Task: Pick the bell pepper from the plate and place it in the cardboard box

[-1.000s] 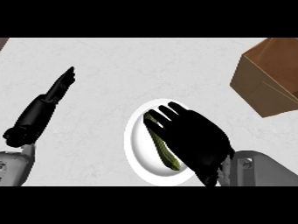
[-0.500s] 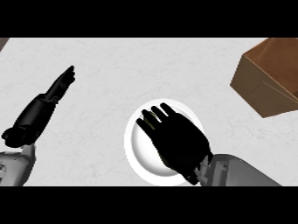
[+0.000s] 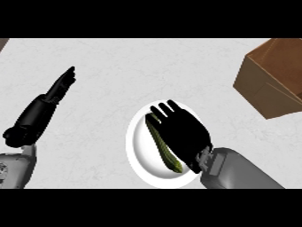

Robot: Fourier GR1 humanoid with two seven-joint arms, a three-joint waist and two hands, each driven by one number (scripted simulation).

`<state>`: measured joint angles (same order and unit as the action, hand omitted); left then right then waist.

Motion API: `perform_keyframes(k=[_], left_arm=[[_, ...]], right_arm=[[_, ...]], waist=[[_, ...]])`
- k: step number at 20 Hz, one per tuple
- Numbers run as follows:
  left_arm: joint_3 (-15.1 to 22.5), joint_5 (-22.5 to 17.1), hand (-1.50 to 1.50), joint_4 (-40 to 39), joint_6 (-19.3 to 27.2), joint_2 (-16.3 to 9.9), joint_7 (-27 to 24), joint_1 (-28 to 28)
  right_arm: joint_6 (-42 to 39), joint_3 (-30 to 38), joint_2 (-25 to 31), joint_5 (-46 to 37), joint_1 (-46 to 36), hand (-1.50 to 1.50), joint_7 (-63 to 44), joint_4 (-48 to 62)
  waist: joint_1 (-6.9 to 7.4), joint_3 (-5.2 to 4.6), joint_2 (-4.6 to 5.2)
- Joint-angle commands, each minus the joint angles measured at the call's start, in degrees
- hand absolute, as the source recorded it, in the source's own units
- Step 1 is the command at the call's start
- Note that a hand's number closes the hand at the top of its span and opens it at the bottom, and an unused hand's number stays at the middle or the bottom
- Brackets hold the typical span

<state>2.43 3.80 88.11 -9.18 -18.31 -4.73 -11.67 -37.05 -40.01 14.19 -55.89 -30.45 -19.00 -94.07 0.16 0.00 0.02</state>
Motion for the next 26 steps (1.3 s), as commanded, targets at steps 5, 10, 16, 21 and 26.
perform_keyframes(k=[5,10,16,21,26], left_arm=[[-0.40,1.50,0.00,3.80,-0.95,2.34,3.75,-0.13],[-2.21,1.88,0.00,-0.16,-2.25,2.40,1.59,-2.14],[-1.86,3.11,0.00,3.45,-2.64,3.99,3.51,0.30],[-3.58,3.68,0.00,-1.46,-3.97,3.98,1.00,-3.27],[-1.84,5.29,0.00,2.04,-2.58,5.64,4.33,-2.38]], right_arm=[[0.96,1.65,-5.02,-5.67,1.13,-1.50,5.05,5.64],[3.85,5.42,-2.59,-8.57,0.25,-1.50,10.46,11.47],[3.12,7.74,-5.92,-12.98,-0.25,-1.50,10.30,13.15],[5.24,9.12,-6.43,-14.96,0.83,-1.50,14.97,17.70],[10.44,6.71,-4.13,-15.66,0.59,1.50,23.91,18.27]], waist=[[0.07,0.00,-0.06],[0.01,0.00,0.03],[0.09,0.00,-0.03],[-0.06,0.00,0.02],[0.14,0.01,0.00]])
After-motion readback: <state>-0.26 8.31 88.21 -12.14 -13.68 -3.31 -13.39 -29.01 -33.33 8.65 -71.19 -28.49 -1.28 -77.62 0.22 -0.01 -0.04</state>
